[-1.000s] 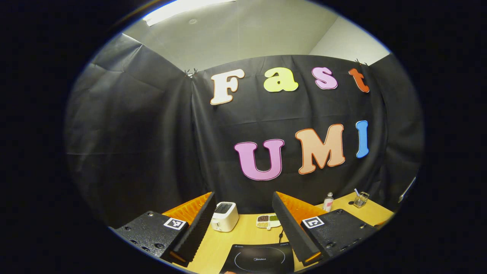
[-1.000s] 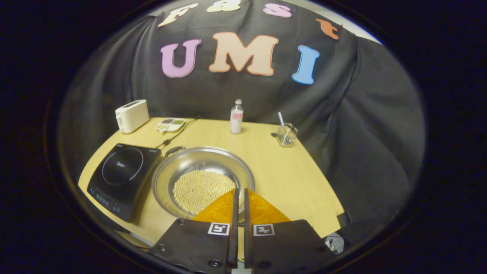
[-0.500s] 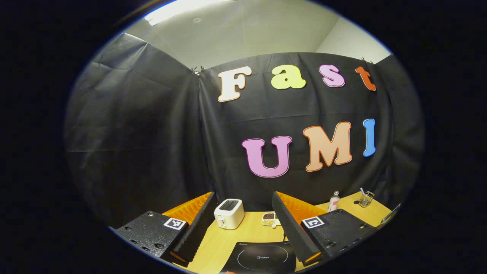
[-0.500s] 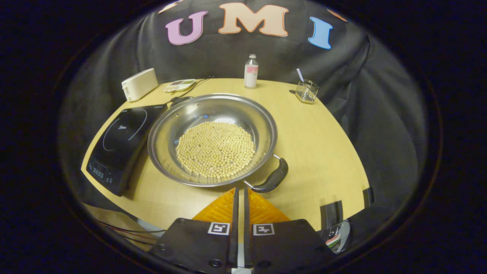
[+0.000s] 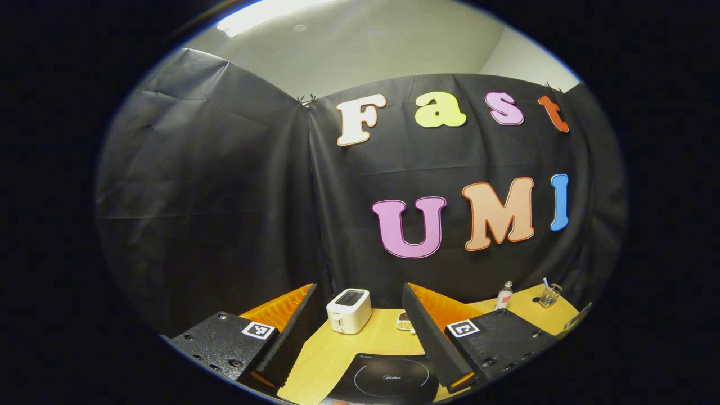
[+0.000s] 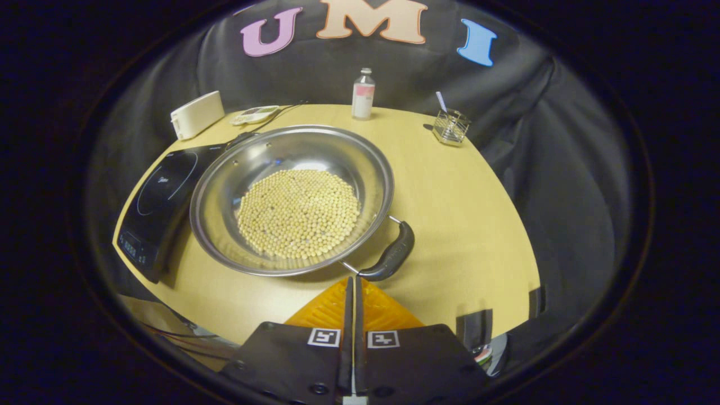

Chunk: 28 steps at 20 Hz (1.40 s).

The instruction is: First push the handle of the pot to place it horizontally, then grasp the pot with both hands and set it on the induction cooktop.

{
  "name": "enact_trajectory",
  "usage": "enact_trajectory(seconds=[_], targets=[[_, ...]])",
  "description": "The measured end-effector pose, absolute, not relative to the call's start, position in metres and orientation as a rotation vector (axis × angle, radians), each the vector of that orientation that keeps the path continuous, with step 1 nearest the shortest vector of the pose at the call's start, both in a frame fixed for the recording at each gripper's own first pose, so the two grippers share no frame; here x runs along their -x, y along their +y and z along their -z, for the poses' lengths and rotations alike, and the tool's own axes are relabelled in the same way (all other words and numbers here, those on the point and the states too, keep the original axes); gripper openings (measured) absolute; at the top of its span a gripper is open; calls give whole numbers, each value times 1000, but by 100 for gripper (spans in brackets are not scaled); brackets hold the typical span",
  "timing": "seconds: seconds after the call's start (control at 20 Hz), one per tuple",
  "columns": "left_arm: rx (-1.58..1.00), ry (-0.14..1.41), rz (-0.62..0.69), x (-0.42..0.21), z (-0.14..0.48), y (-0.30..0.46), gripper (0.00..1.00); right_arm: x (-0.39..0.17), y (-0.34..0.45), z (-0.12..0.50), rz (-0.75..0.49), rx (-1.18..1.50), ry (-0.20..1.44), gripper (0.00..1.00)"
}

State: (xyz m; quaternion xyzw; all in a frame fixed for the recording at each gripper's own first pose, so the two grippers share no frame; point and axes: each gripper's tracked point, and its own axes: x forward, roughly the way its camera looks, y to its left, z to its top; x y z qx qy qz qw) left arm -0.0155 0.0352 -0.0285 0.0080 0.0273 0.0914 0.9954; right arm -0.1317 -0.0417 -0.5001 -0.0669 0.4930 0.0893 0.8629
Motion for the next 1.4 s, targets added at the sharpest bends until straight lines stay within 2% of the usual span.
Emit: enact_trajectory(seconds=[0.1,0.15,0.7,0.75,0.9,1.4], targets=[[-18,60,-203,16,29,35,95,122,-48,502,-191,152,1032,4],[-18,62,-213,16,30,34,95,117,-51,502,-191,159,1031,12],[-32,81,-290,19,30,27,96,46,-79,523,-210,210,1027,12],[-36,81,-293,18,29,26,96,42,-80,525,-208,210,1029,4],[-41,87,-299,16,30,21,96,26,-83,530,-197,205,1029,4],[-25,103,-259,-6,36,-9,96,8,-99,534,-164,183,1030,4]])
